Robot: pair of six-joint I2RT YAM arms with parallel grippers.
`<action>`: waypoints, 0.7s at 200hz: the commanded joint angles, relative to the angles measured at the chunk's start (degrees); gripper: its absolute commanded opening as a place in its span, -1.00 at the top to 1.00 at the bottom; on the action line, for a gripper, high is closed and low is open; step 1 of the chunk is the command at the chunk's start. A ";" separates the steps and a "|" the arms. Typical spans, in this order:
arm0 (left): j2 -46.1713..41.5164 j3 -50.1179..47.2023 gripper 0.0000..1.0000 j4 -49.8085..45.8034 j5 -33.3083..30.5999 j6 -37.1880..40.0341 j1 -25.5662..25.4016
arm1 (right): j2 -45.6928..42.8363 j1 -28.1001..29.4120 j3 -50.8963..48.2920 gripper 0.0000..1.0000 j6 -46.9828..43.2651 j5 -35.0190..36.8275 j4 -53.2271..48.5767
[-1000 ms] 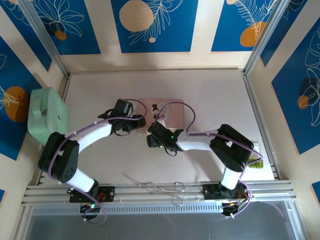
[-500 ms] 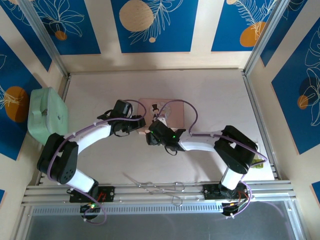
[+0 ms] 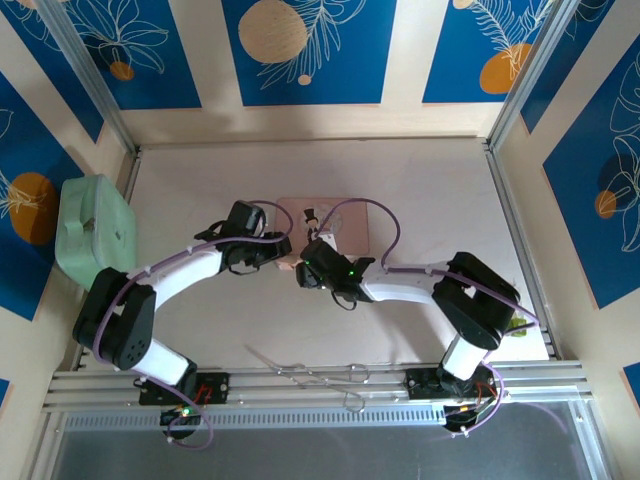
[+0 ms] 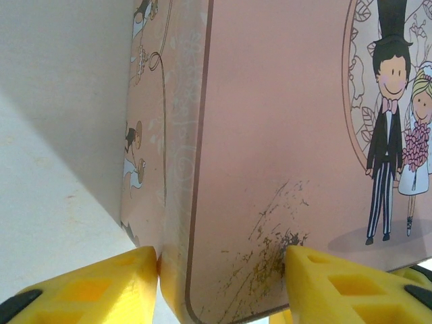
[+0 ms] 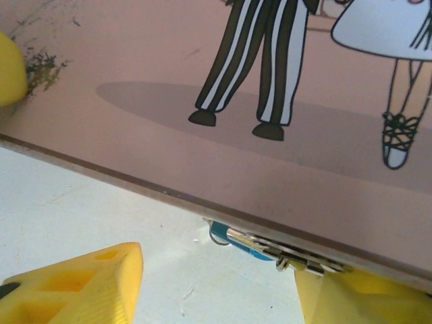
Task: Unlock the padlock with the key
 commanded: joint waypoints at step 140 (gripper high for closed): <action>-1.14 -1.72 -0.01 -1.16 1.92 0.17 -1.21 | 0.45 -5.41 -6.55 -0.37 5.53 -11.68 11.32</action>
